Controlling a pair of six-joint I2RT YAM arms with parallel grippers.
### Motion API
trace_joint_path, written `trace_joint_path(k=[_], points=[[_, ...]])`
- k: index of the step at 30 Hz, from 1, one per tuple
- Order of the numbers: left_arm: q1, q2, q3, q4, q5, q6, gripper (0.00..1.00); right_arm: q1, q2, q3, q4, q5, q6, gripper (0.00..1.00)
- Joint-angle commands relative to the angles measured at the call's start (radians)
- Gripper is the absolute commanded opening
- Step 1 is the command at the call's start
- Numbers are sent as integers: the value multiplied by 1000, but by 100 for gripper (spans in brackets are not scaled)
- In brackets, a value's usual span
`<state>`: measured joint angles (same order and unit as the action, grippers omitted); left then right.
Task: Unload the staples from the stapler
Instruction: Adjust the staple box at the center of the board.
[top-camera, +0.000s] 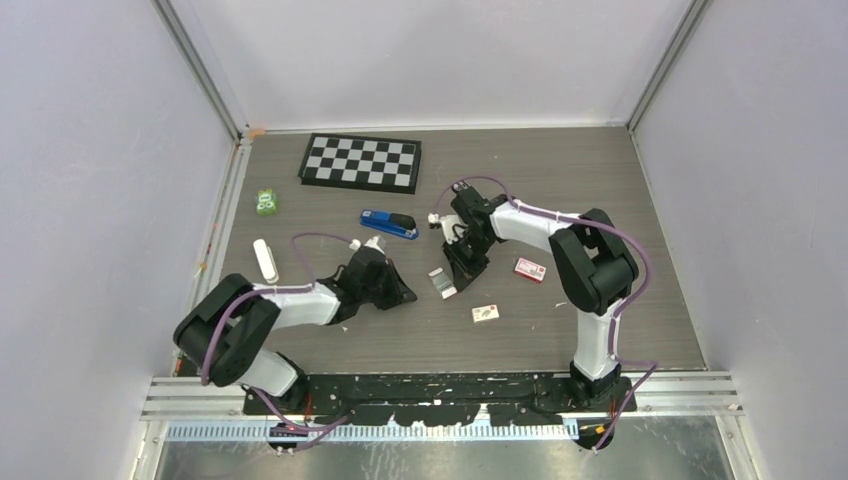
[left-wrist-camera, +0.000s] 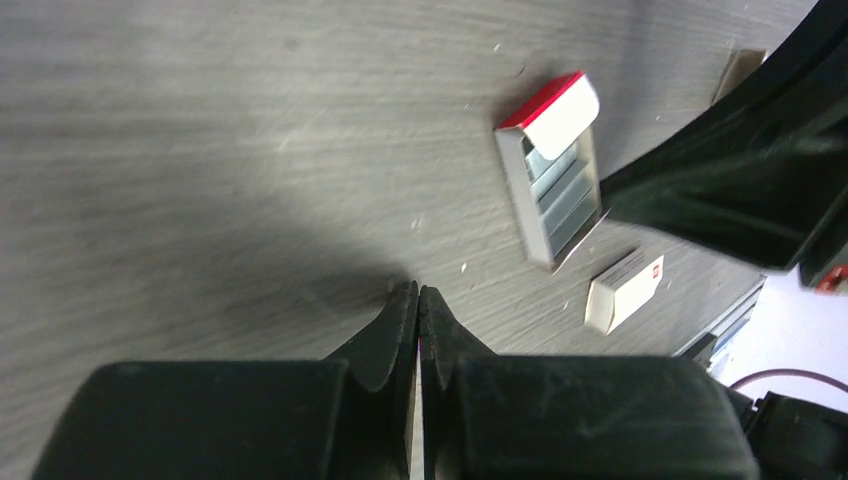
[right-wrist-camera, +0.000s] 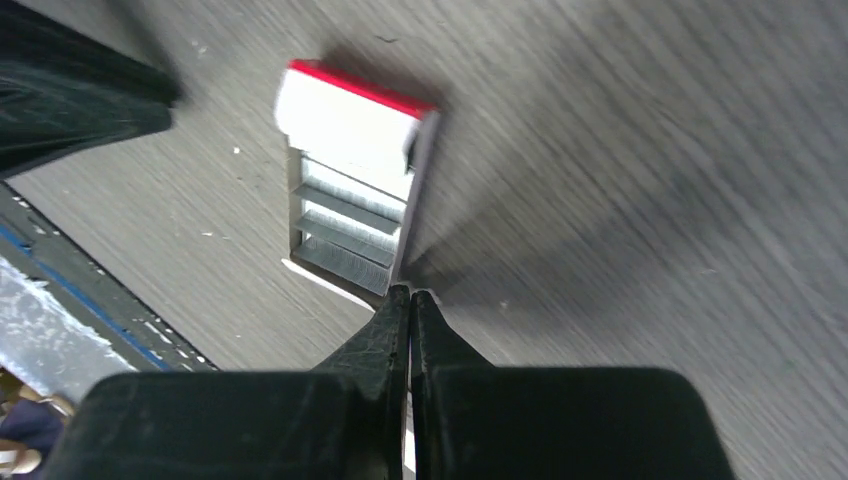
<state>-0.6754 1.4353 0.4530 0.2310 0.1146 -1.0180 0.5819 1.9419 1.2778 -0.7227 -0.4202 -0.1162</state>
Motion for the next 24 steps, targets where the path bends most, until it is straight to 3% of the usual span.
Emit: trace_joint_path(k=[1,12,18,24], points=[[-7,85,60,84,-13,7,4,20,-5,-6,27,-90,58,4],[-3,233,160,81,-38,82,7,47,-9,-43,123,-148,168,7],[0,-53,133,-154,-301,239,17,65,-18,-50,149,-165,176,7],[1,-448,91,-381,-420,392,42,66,-102,-35,99,-137,38,8]])
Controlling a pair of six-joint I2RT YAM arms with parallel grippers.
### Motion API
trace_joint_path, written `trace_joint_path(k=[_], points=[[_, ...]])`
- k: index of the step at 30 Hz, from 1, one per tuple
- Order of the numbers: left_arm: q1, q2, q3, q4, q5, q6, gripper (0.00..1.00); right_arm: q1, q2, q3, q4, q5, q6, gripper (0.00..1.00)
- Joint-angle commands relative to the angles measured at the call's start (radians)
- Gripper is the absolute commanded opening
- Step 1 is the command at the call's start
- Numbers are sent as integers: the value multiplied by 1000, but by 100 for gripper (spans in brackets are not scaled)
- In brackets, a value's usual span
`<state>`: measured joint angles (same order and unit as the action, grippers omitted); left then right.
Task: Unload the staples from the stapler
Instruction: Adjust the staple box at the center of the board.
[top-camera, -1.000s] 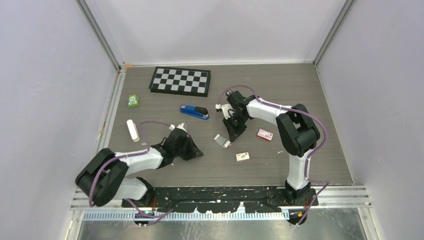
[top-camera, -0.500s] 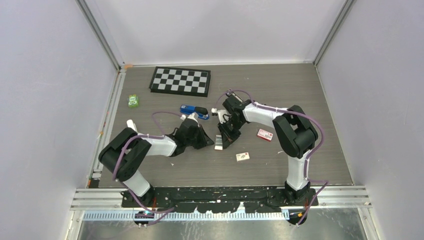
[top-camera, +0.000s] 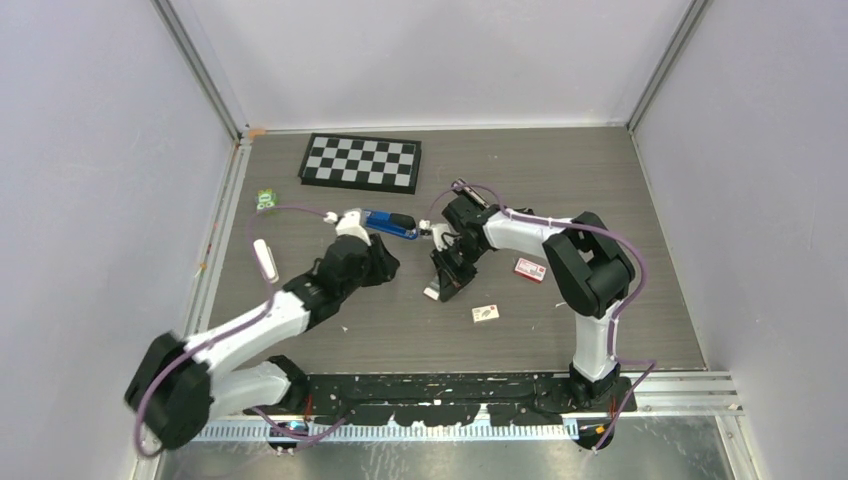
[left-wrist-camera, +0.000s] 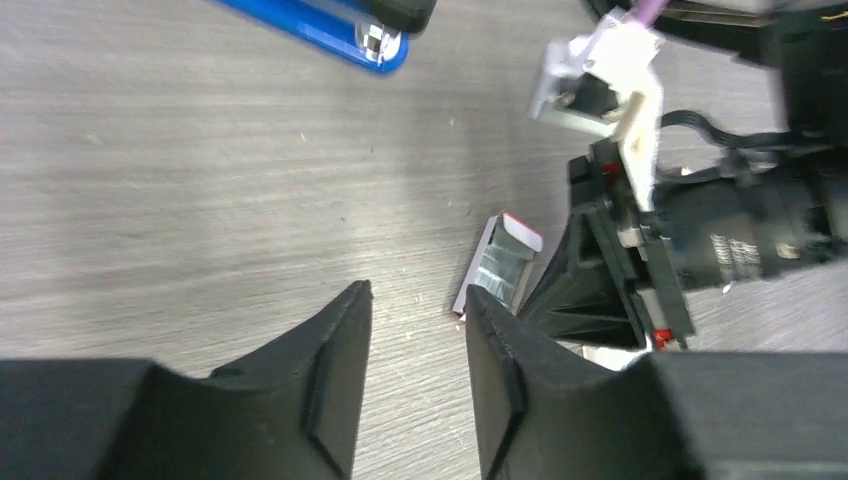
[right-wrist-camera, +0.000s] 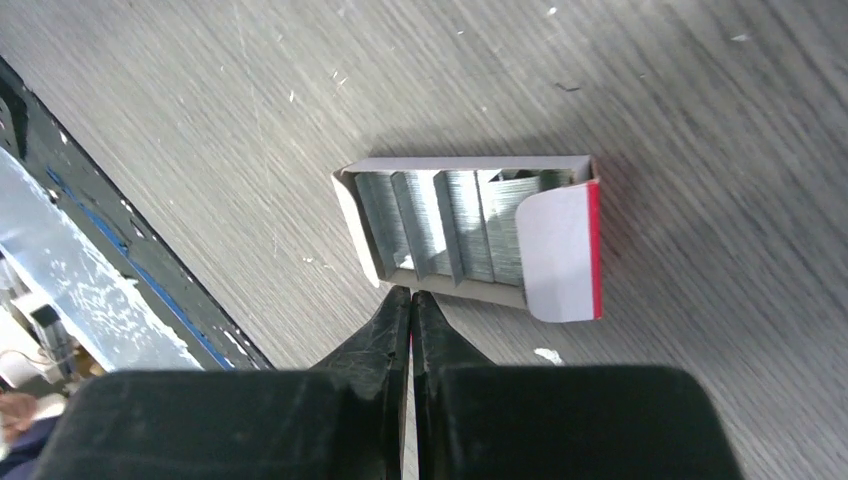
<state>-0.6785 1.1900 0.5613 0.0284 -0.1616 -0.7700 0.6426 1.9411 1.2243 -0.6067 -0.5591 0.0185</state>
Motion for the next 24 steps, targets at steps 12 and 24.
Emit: trace_joint_path(k=[12,24], points=[[11,-694,-146,-424,-12,158,64,81,-367,-194,-182,24,-1098,16],[10,-734,-152,-448,-6,121,64,234,-211,-181,57,283,-1059,4]])
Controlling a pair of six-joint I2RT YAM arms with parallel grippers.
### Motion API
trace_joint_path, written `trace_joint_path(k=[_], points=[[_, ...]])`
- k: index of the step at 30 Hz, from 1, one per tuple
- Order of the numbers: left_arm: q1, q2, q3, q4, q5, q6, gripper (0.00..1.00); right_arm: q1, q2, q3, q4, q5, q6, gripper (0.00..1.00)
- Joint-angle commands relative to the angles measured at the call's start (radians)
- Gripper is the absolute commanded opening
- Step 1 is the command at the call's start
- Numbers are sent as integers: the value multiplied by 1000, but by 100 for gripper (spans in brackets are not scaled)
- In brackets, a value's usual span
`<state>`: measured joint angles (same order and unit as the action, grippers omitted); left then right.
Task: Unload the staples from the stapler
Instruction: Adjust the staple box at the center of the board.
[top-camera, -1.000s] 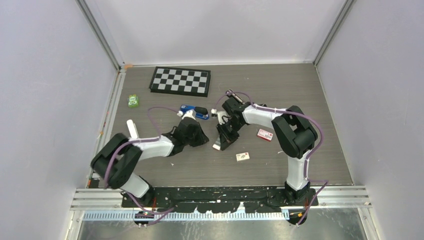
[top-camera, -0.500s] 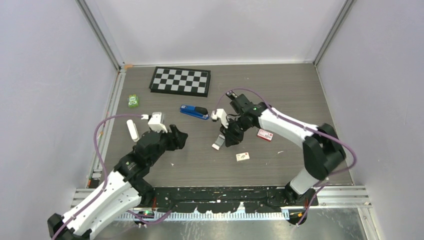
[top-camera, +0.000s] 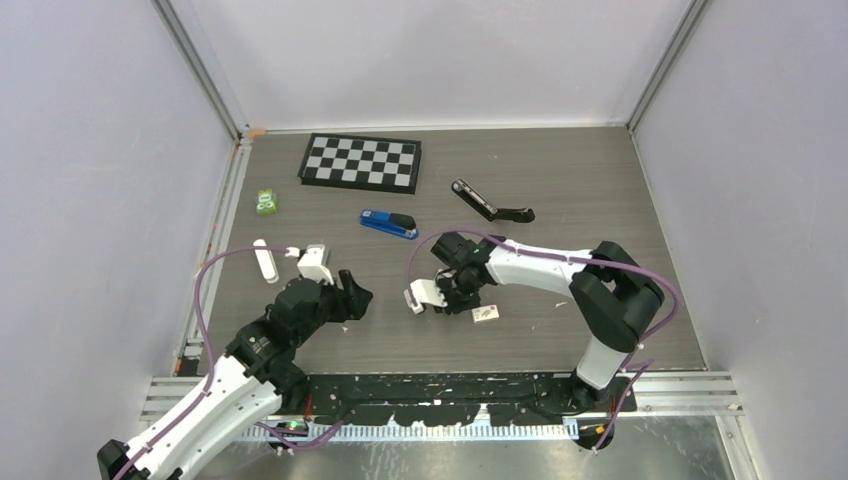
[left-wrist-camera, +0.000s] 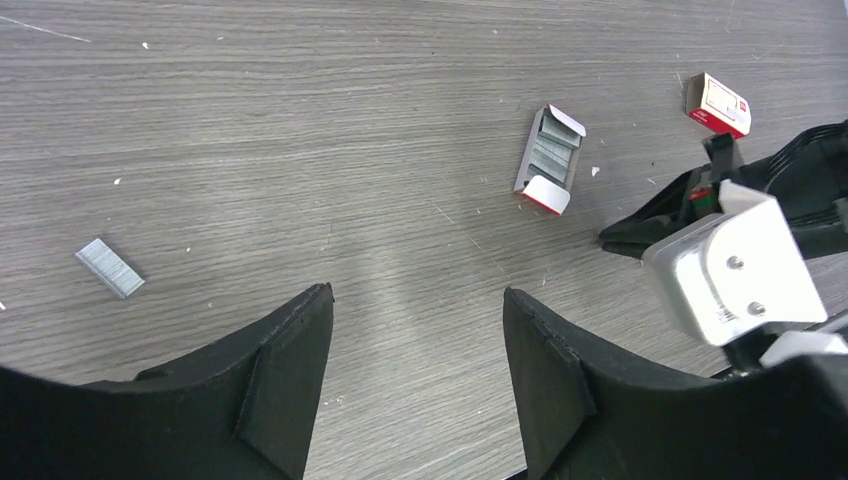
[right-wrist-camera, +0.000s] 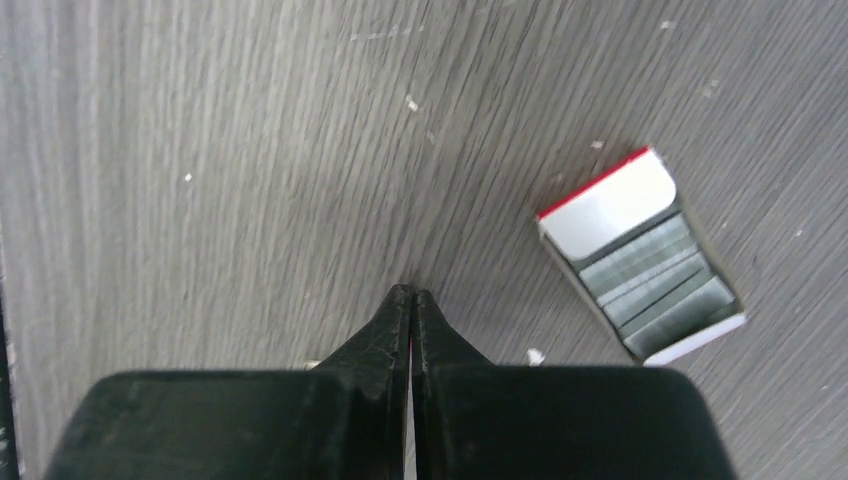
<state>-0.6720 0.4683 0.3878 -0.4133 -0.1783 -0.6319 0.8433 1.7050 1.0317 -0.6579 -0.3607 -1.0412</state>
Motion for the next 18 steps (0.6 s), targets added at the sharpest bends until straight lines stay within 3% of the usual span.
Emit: trace_joint_path(k=[1,10,18], points=[[5,-20,19,-7,11,-22,64,42,42,17,114,99,10,4],[5,-104,51,-104,-51,2,68,60,140,65,271,166,87,4],[5,-137,34,-116,-69,-16,71,60,151,119,251,136,124,5]])
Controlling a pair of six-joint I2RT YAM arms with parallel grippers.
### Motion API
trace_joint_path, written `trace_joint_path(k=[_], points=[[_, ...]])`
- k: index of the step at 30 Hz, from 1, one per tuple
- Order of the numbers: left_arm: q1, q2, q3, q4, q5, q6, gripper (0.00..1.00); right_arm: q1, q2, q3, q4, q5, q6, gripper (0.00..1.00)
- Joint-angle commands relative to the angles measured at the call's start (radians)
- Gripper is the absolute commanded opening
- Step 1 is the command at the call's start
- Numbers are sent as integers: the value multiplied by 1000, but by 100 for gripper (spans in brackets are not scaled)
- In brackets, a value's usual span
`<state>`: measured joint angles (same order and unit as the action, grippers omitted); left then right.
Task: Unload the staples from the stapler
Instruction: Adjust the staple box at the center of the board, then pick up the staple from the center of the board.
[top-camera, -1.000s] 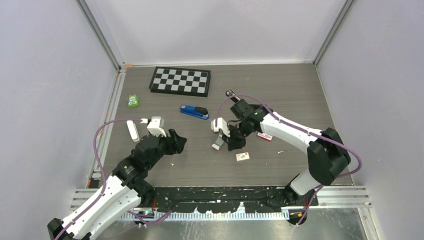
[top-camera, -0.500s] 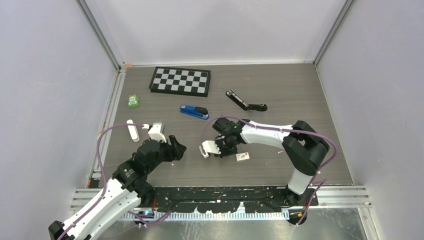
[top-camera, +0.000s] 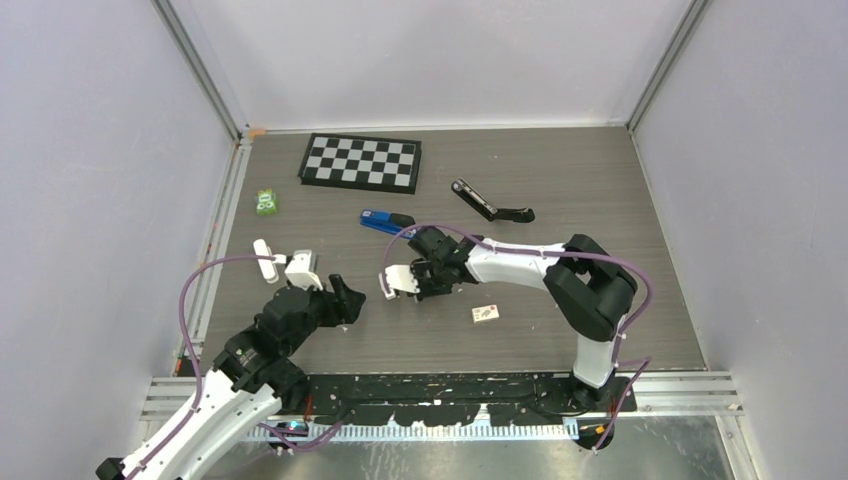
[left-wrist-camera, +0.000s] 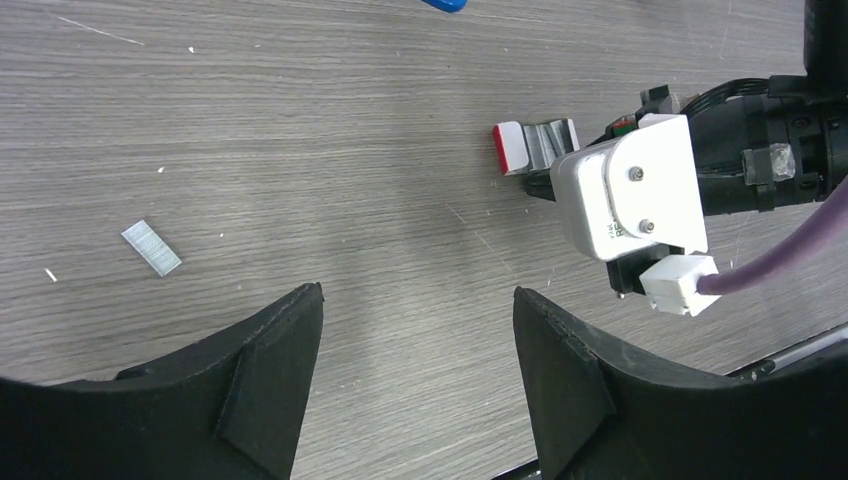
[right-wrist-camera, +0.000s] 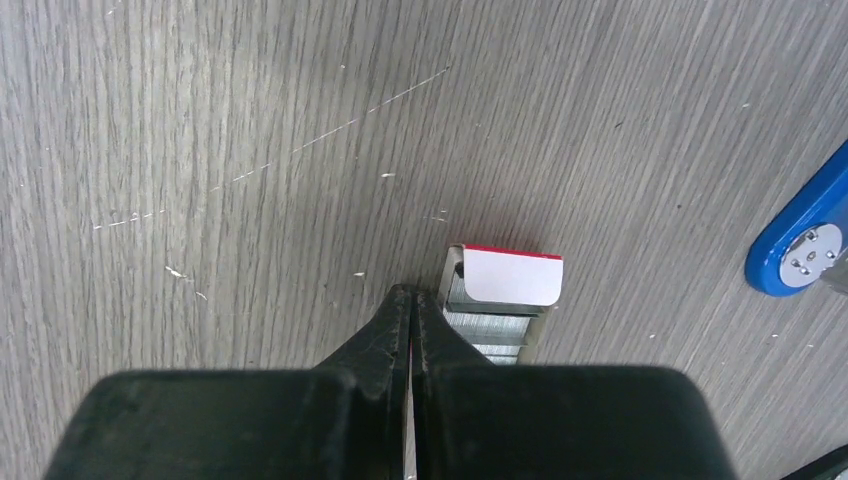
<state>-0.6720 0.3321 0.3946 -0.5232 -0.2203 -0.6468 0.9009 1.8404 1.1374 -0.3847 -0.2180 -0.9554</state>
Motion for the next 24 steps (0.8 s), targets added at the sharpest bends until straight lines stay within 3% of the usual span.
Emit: trace_joint_path(k=[1,6,8,11,13,15,17,21,24], points=[[4,4,27,-9,-28,-8,71,1,-6,22,-50,-46,50,5],[4,30,24,-28,-42,-62,75,-56,-182,103,-292,-369,102,8],[5,51,25,-48,-71,-99,76,-98,-259,115,-331,-413,137,11],[4,123,54,-127,-128,-184,74,-174,-361,113,-304,-383,270,35],[3,196,76,-176,-161,-242,72,-251,-400,88,-268,-439,352,62],[4,287,101,-221,-195,-305,71,-325,-399,60,-258,-525,395,77],[4,405,127,-260,-219,-370,66,-358,-373,59,-267,-557,431,78],[3,578,192,-294,-232,-434,47,-361,-348,62,-219,-537,529,76],[2,626,225,-328,-294,-449,47,-361,-345,61,-214,-513,537,76]])
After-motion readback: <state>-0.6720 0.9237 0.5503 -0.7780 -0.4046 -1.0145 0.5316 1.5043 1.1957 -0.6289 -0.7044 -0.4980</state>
